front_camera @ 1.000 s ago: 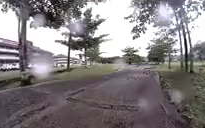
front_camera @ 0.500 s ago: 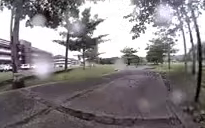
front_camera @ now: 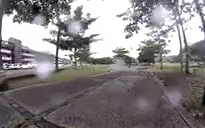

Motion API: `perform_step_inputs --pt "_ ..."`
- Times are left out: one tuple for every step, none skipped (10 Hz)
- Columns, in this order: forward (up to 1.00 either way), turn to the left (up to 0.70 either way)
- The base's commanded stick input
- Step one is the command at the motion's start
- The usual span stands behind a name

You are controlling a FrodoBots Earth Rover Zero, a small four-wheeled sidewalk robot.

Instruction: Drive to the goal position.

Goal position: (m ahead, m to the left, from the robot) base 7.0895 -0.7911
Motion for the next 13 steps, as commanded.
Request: perform_step_inputs --pt "0.69 -0.10" --pt "0.69 0.00" --pt "0.69 0.00" --pt "0.69 0.00" --pt "0.69 0.00" --pt "0.69 0.00" --pt "0.69 0.00" --pt "0.69 0.00" --pt "0.69 0.00" --pt "0.69 0.00" --pt "0.69 0.00" --pt "0.69 0.00" --pt "0.69 0.00"
